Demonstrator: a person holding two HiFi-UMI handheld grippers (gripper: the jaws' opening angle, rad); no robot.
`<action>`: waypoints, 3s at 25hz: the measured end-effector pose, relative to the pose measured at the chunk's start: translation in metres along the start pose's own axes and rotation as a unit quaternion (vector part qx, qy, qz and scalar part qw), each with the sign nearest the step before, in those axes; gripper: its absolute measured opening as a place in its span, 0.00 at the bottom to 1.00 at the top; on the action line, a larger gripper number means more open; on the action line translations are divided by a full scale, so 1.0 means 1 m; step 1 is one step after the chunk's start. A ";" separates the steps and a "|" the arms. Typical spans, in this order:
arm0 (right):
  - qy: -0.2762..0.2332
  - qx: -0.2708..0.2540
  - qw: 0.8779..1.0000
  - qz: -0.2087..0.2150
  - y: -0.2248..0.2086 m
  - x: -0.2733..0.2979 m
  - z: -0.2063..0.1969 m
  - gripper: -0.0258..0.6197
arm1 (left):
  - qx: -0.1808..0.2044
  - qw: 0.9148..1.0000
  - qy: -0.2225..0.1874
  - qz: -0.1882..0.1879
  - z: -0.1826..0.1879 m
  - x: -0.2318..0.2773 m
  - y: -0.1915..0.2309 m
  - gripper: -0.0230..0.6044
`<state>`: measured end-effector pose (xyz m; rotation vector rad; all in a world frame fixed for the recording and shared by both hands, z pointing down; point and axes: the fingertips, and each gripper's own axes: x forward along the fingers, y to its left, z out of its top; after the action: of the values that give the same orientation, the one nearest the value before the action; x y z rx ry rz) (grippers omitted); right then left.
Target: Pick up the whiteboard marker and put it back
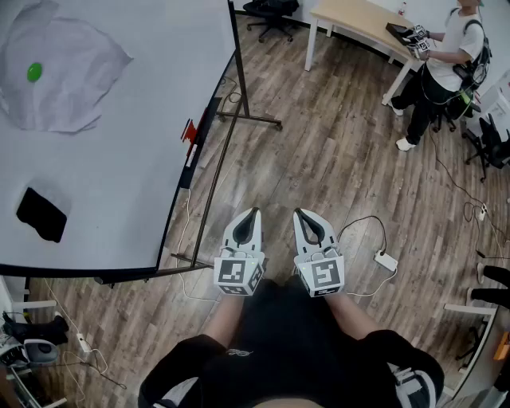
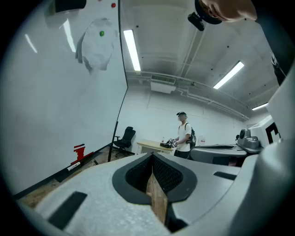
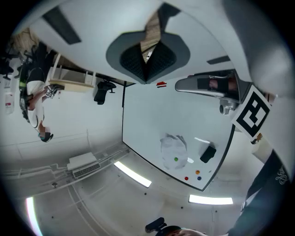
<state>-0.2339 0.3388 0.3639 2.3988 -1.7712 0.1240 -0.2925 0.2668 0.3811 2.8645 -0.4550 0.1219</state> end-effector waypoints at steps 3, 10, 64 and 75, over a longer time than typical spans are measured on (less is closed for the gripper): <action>-0.007 0.000 1.000 -0.011 0.019 0.012 -0.002 0.04 | 0.004 1.000 -0.002 -0.017 0.000 -0.007 0.019 0.05; -0.003 -0.045 0.999 -0.012 0.039 0.028 -0.005 0.04 | -0.037 0.999 -0.010 -0.011 -0.016 -0.017 0.050 0.05; 0.111 0.027 0.961 0.250 -0.030 0.459 -0.066 0.04 | 0.117 0.884 0.383 0.239 -0.084 0.215 0.357 0.05; 0.128 0.017 0.914 0.384 0.008 0.482 -0.084 0.04 | 0.201 0.789 0.492 0.309 -0.113 0.210 0.407 0.05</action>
<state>-0.0964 -0.1027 0.5239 1.4676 -2.4519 0.5276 -0.2264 -0.1432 0.6050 2.3475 -1.1546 1.8778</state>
